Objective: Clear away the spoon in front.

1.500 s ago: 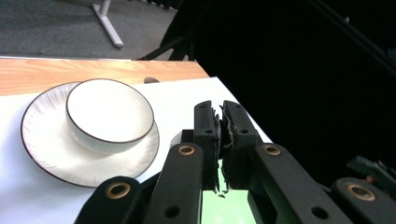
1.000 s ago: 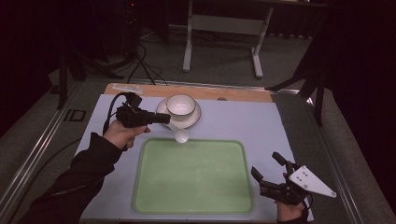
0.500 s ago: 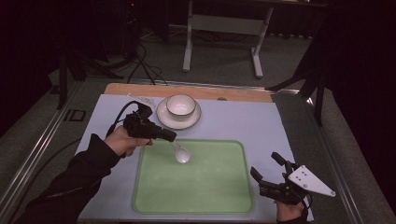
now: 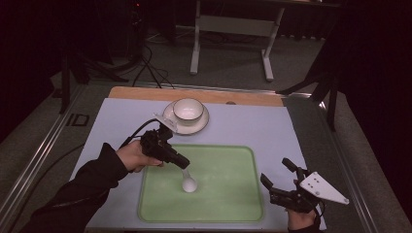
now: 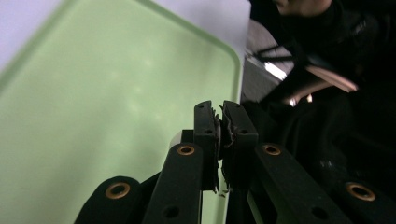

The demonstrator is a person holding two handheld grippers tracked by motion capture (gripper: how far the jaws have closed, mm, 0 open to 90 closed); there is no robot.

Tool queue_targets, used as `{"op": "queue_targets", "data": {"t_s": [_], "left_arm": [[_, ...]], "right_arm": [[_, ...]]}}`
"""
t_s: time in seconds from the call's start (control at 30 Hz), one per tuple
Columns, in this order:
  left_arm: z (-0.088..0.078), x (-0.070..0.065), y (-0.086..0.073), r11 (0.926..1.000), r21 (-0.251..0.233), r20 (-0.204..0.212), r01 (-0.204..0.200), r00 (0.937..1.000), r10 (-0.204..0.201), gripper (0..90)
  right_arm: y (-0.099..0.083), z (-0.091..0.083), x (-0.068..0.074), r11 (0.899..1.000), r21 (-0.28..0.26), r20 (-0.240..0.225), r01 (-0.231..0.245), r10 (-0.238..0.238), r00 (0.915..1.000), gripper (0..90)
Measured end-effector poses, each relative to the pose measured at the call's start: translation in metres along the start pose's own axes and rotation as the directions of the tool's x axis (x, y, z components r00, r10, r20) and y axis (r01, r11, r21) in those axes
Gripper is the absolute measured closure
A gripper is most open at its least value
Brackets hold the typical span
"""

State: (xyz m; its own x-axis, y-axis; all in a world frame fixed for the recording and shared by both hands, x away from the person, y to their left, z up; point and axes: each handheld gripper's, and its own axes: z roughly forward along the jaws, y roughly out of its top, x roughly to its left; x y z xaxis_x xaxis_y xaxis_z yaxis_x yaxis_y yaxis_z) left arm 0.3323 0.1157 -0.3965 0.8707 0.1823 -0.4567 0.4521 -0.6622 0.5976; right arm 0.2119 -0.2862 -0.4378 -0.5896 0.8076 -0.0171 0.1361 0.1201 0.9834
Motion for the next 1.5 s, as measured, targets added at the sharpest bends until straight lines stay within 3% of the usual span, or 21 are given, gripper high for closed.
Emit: {"op": "queue_targets", "data": {"t_s": [0.27, 0.5, 0.63, 0.77, 0.97, 1.03, 1.13, 1.2, 1.33, 1.5], "left_arm": [[0.021, 0.003, -0.003, 0.993, 0.108, 0.093, -0.049, 0.9949, 0.039, 85.3], [0.031, 0.012, -0.001, 0.9906, 0.116, 0.127, -0.073, 0.9902, 0.058, 85.2], [0.038, 0.019, 0.0, 0.9891, 0.13, 0.131, -0.069, 0.99, 0.052, 85.1], [0.042, 0.025, 0.002, 0.9911, 0.114, 0.15, -0.068, 0.9873, 0.051, 84.9], [0.047, 0.037, -0.001, 0.9956, 0.055, 0.117, -0.075, 0.9908, 0.068, 81.6], [0.049, 0.042, -0.006, 0.9979, 0.009, 0.106, -0.065, 0.9924, 0.063, 80.4], [0.051, 0.047, -0.009, 0.9986, -0.02, 0.106, -0.048, 0.993, 0.05, 78.5], [0.055, 0.055, -0.017, 0.9966, -0.074, 0.085, -0.036, 0.9955, 0.043, 77.9], [0.06, 0.063, -0.025, 0.9914, -0.129, 0.046, -0.019, 0.9986, 0.026, 75.4], [0.068, 0.072, -0.036, 0.9813, -0.192, 0.027, 0.015, 0.9996, -0.01, 73.4]], "right_arm": [[0.0, 0.0, -0.001, 1.0, 0.002, -0.003, -0.004, 0.004, 1.0, 11.1], [-0.001, 0.0, -0.001, 1.0, 0.004, -0.004, -0.005, 0.005, 1.0, 11.1], [-0.001, 0.0, -0.001, 1.0, 0.003, -0.004, -0.006, 0.006, 1.0, 11.1], [-0.001, 0.0, -0.001, 1.0, 0.002, -0.004, -0.007, 0.007, 1.0, 11.1], [-0.001, 0.0, -0.002, 1.0, 0.003, -0.009, -0.01, 0.01, 0.9999, 11.1], [-0.001, 0.0, -0.002, 1.0, 0.003, -0.01, -0.009, 0.009, 0.9999, 11.1], [-0.001, 0.0, -0.002, 1.0, 0.004, -0.01, -0.01, 0.01, 0.9999, 11.1], [-0.001, 0.0, -0.002, 1.0, 0.005, -0.011, -0.011, 0.011, 0.9999, 11.1], [-0.001, 0.0, -0.001, 1.0, 0.005, -0.015, -0.009, 0.009, 0.9999, 11.2], [-0.001, 0.001, -0.001, 1.0, 0.007, -0.018, -0.008, 0.008, 0.9998, 11.2]]}}
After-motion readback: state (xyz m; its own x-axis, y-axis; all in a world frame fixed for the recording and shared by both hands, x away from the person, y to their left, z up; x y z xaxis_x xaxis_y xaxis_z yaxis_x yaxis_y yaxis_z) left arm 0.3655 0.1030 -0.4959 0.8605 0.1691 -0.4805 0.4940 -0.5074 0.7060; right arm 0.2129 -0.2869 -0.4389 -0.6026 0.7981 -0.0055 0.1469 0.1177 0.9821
